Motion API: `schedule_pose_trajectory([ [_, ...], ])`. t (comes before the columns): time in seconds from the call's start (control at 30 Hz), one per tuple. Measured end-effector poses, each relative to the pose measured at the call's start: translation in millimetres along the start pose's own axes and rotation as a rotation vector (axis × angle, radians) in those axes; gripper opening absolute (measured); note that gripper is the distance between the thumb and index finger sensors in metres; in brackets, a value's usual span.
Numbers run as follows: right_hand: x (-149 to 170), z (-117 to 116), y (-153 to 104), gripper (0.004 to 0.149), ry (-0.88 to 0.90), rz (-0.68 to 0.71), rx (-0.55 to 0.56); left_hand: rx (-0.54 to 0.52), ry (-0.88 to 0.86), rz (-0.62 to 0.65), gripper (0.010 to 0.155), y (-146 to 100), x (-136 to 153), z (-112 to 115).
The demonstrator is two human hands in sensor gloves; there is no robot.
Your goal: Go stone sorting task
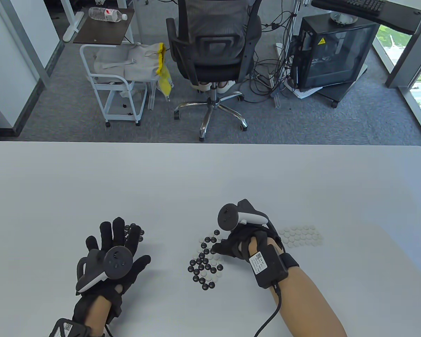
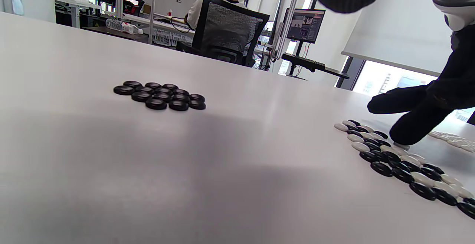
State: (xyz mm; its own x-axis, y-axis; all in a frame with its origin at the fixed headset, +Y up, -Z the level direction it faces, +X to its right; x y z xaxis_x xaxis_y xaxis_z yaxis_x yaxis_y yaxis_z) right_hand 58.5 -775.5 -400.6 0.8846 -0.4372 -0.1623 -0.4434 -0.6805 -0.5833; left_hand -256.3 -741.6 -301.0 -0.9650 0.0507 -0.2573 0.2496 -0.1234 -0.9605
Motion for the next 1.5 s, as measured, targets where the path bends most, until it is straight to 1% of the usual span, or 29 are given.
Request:
schedule_pose_trajectory([
  [0.07,12,4,-5,0.068,-0.003,-0.041,0.004,0.001,-0.001,-0.001,0.083,0,0,0],
  [0.23,58,21,-23,0.068,0.043,-0.179,0.079,0.004,0.007,0.002,0.083,0,-1,0],
  [0.33,82,27,-34,0.068,0.092,-0.234,0.122,0.003,0.009,0.002,0.083,0,-1,0],
  [0.43,100,30,-42,0.068,0.116,-0.271,0.152,0.004,0.007,0.001,0.083,0,-1,1],
  [0.6,118,33,-50,0.068,0.151,-0.301,0.185,0.006,0.011,0.001,0.083,1,-1,1],
  [0.83,126,36,-54,0.068,0.163,-0.322,0.204,0.005,0.01,0.0,0.083,1,-1,1],
  [0.97,125,36,-54,0.069,0.166,-0.321,0.206,0.0,0.005,-0.003,0.083,0,-1,0],
  [1.1,107,37,-54,0.069,0.146,-0.26,0.197,0.0,0.005,-0.003,0.083,0,-1,0],
  [1.27,62,28,-50,0.068,0.069,-0.133,0.147,0.001,0.008,-0.002,0.083,0,-1,0],
  [1.4,24,13,-42,0.068,0.03,-0.022,0.083,-0.001,0.012,-0.001,0.083,0,-2,0],
  [1.5,3,0,-35,0.068,-0.002,0.032,0.04,-0.004,0.013,-0.001,0.083,0,-2,-1],
])
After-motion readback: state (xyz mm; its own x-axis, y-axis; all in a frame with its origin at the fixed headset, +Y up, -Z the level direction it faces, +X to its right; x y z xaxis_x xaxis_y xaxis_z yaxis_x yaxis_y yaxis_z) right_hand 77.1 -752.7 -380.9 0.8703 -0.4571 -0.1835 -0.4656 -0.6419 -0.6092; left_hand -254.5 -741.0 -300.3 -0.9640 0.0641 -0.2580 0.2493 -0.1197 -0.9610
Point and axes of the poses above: the tracker on the back of each hand, its own x axis roughly to the little-finger side, its own y axis roughly from the wrist to the fingertips, z = x × y, the point moved 3 cm from there along y, roughly from the wrist to the fingertips, and after that the axes turned 15 degrees about y, right-handed, at the moved point
